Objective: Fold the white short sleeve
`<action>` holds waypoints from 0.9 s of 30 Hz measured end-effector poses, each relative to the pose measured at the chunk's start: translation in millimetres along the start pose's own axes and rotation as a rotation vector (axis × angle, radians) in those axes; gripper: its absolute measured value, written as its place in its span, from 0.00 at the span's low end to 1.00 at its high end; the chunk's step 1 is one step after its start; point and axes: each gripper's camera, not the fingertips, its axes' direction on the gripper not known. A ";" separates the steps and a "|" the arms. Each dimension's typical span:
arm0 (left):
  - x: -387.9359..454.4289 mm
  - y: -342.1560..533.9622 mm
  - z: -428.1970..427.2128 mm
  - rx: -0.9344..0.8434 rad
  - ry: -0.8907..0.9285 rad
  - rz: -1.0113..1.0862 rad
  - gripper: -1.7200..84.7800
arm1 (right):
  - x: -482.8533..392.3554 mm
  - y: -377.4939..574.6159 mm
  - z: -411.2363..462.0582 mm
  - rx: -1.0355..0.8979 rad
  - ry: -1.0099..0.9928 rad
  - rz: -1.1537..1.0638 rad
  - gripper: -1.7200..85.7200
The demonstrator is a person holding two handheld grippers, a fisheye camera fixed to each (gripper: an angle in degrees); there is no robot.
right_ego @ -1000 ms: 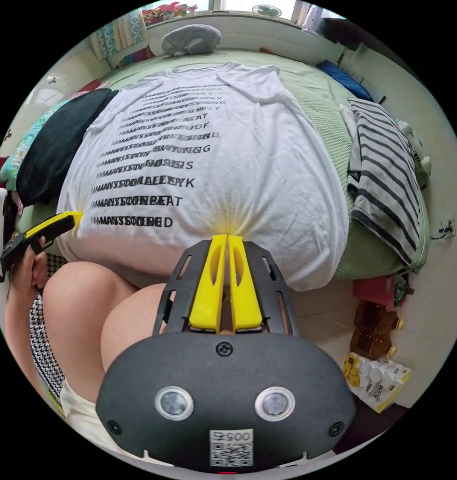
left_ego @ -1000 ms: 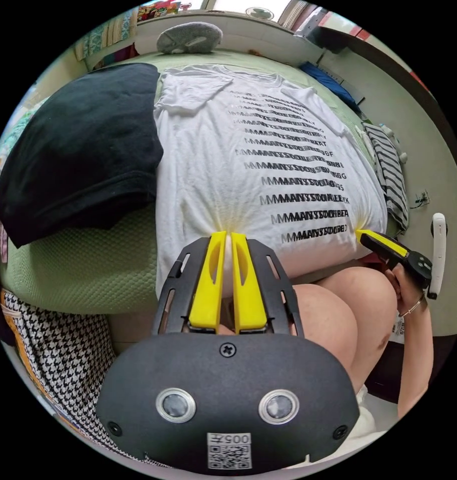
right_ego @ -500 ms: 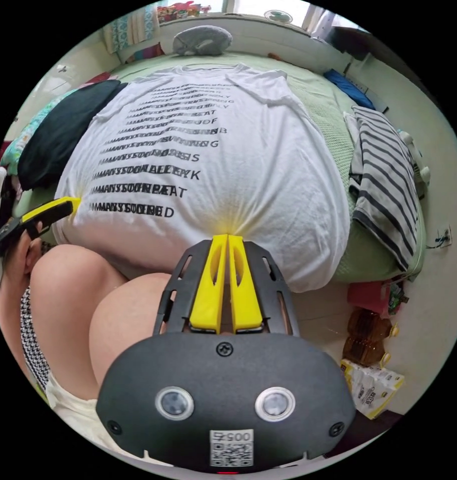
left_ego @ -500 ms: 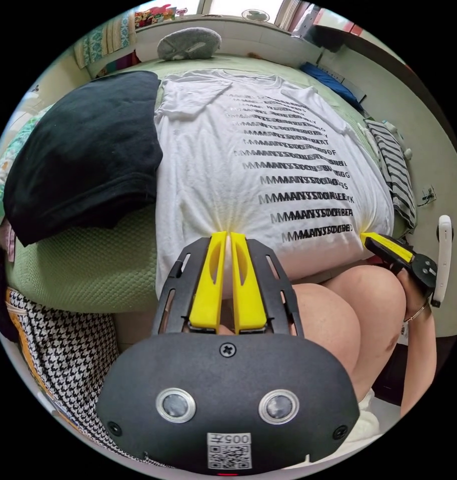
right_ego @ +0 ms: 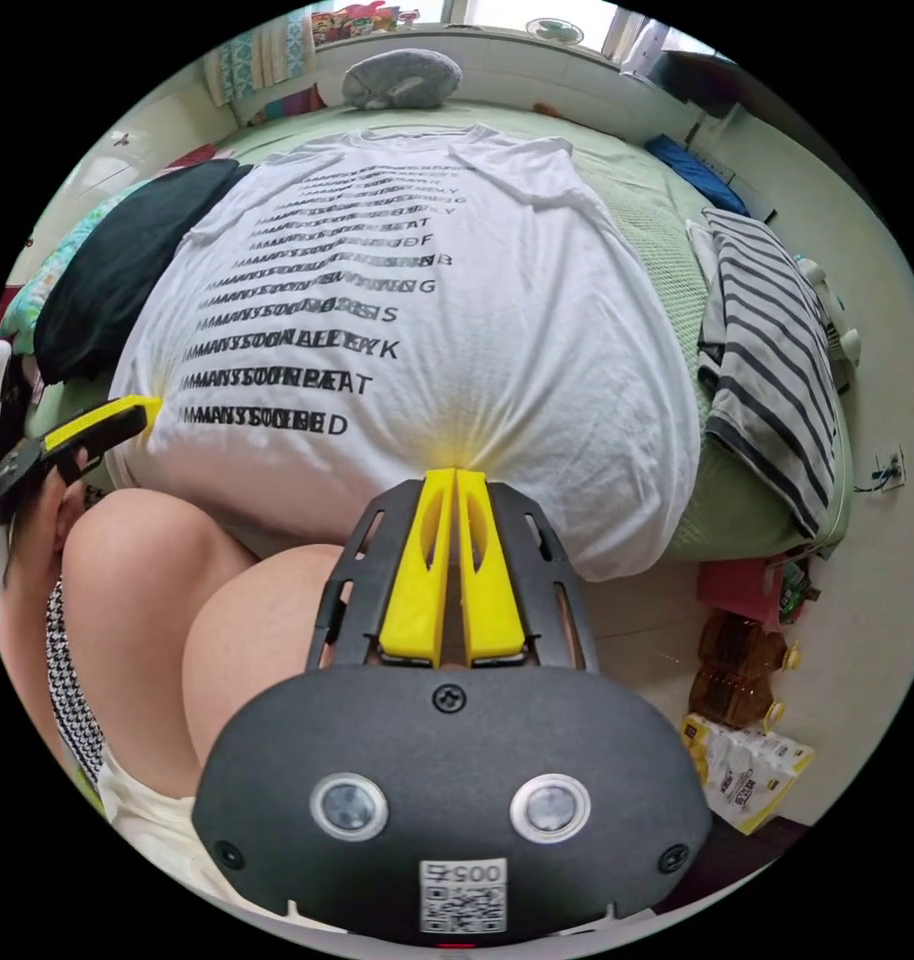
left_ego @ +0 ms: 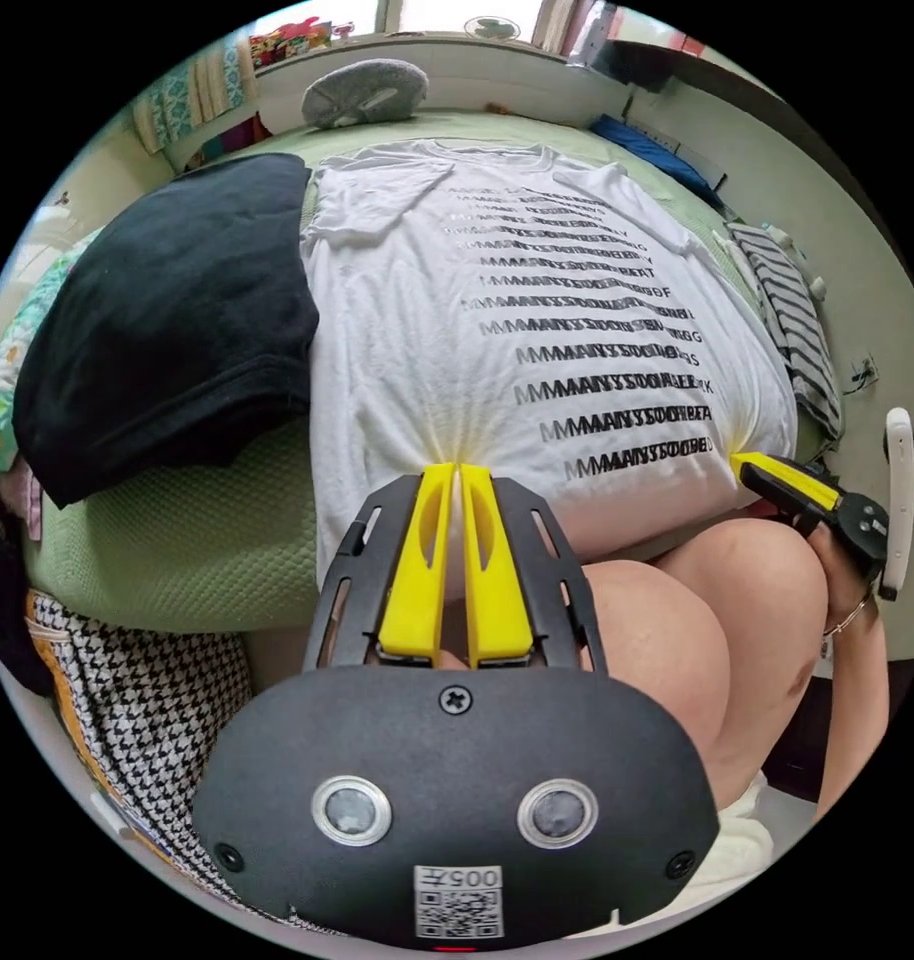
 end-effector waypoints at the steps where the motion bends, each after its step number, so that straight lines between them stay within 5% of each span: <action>1: 4.2 -0.1 0.1 -0.003 -0.019 0.010 0.05 | 1.1 0.1 0.5 0.000 -0.008 0.005 0.01; 27: 50.5 19.0 -4.1 0.009 -0.128 0.078 0.03 | 3.2 3.3 18.7 0.023 -0.010 -0.004 0.01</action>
